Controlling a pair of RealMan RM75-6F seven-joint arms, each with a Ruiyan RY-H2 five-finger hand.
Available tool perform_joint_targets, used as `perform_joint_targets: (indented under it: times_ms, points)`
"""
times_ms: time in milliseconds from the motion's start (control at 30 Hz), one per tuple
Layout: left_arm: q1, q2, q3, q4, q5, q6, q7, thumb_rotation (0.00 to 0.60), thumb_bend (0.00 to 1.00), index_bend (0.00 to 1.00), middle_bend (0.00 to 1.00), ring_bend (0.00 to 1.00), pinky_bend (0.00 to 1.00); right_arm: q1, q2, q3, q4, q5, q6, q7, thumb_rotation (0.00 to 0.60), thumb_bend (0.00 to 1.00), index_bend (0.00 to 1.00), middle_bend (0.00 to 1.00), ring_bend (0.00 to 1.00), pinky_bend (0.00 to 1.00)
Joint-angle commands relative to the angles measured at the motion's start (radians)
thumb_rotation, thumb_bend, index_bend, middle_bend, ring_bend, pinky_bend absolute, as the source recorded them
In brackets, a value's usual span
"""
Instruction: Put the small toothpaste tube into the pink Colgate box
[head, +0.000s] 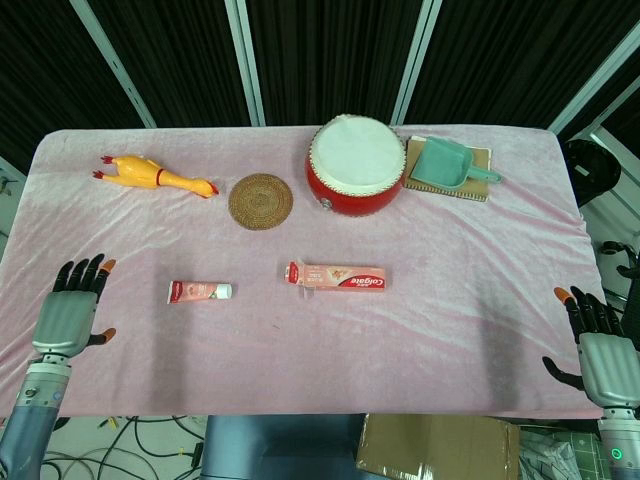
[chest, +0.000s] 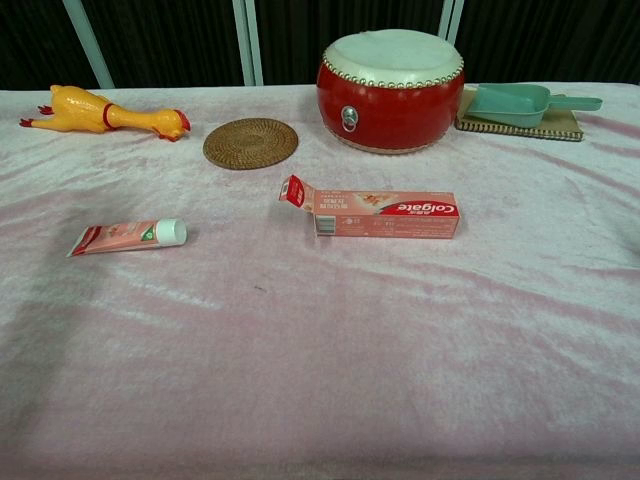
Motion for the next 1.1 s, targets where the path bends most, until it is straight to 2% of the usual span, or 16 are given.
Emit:
perform_joint_targets:
  times_ms: [33, 933, 1100]
  points:
    - [-0.017, -0.017, -0.002, -0.001, -0.010, -0.010, 0.018, 0.600, 0.00, 0.00, 0.00, 0.00, 0.00, 0.002, -0.001, 0.000, 0.000, 0.000, -0.003, 0.001, 0.600, 0.16, 0.00, 0.00, 0.00, 0.08]
    - [-0.120, -0.129, -0.008, 0.005, -0.115, -0.037, 0.133, 0.600, 0.00, 0.00, 0.00, 0.00, 0.00, 0.001, 0.002, -0.002, -0.012, 0.001, -0.007, 0.020, 0.600, 0.16, 0.00, 0.00, 0.00, 0.08]
    - [-0.142, -0.154, -0.009, 0.029, -0.134, -0.041, 0.161, 0.600, 0.00, 0.01, 0.00, 0.00, 0.08, 0.003, 0.000, -0.006, -0.016, -0.003, -0.012, 0.016, 0.600, 0.16, 0.00, 0.00, 0.00, 0.08]
